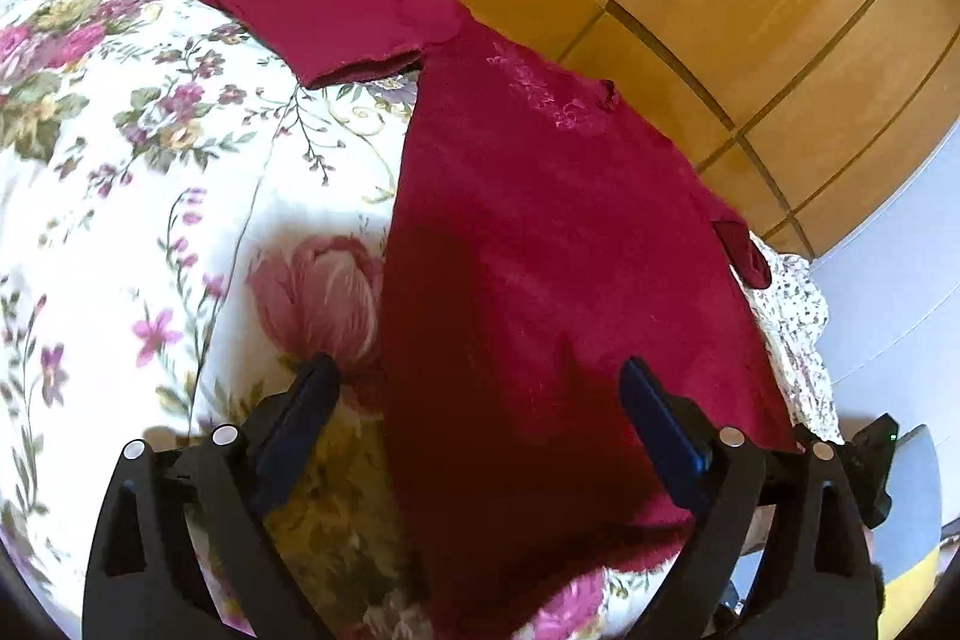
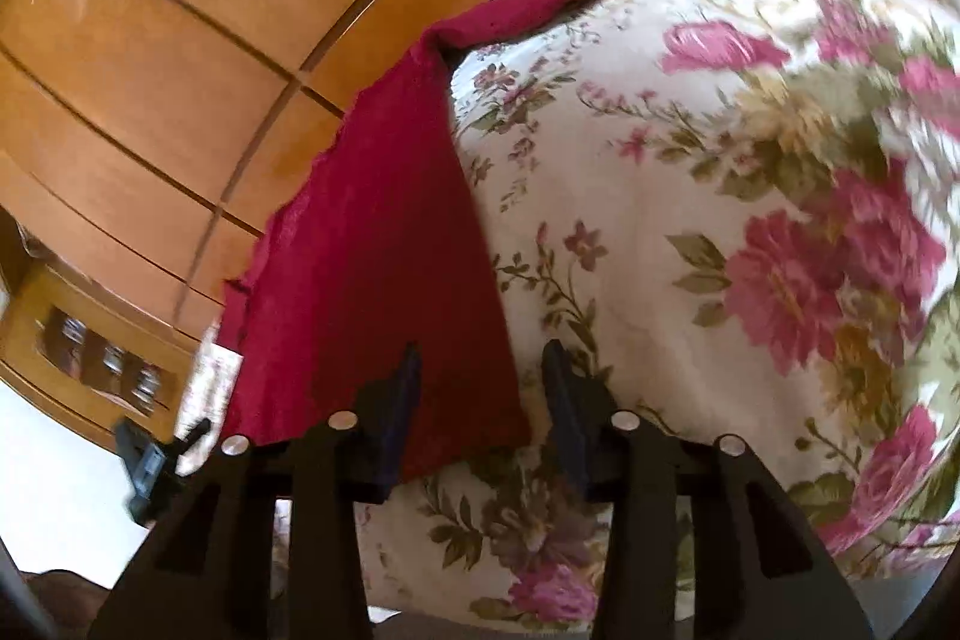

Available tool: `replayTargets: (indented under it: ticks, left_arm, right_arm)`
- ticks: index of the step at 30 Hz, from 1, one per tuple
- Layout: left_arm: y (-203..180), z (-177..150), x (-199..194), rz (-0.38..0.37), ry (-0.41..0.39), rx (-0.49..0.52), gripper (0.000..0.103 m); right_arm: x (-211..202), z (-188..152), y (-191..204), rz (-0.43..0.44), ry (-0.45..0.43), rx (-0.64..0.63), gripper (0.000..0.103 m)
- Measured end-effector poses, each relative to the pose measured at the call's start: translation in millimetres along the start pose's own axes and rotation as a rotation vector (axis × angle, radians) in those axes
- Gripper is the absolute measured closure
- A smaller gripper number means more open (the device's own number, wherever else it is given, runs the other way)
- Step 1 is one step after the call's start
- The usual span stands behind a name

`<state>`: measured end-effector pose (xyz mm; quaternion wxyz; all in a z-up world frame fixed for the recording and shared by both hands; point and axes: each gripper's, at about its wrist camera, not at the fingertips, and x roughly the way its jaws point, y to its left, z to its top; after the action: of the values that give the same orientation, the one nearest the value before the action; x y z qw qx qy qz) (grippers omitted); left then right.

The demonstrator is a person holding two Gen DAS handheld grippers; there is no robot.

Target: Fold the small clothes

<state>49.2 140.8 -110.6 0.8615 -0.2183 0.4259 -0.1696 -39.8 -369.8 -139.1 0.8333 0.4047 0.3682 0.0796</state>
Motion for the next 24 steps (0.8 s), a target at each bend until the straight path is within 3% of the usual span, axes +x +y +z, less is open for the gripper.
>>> replayTargets:
  ticks: [4, 6, 8, 11, 18, 21, 24]
  left_arm:
    - [-3, -5, -3, -0.021, 0.030, -0.026, 0.017]
    - [-2, -6, -3, -0.054, 0.072, -0.042, 0.033]
    - [-1, -10, -1, -0.080, 0.128, -0.056, 0.069]
    - [-2, -13, 5, -0.073, 0.169, -0.070, 0.090]
    - [-19, -5, -26, -0.055, 0.154, 0.047, 0.096]
    - [-20, -9, -44, -0.040, 0.132, 0.108, 0.096]
    - [-6, -20, -43, -0.009, 0.159, 0.114, 0.097]
  right_arm:
    - [7, -2, 5, 0.072, 0.029, 0.018, 0.064]
    - [10, -3, 9, 0.070, 0.035, 0.009, 0.065]
    - [16, -2, 13, 0.049, 0.044, 0.001, 0.082]
    - [21, -4, 16, 0.007, 0.044, -0.020, 0.092]
    - [-9, -3, 40, 0.027, -0.004, -0.099, 0.095]
    - [-17, -8, 46, 0.037, 0.008, -0.120, 0.095]
    - [-13, -17, 40, 0.022, 0.035, -0.116, 0.095]
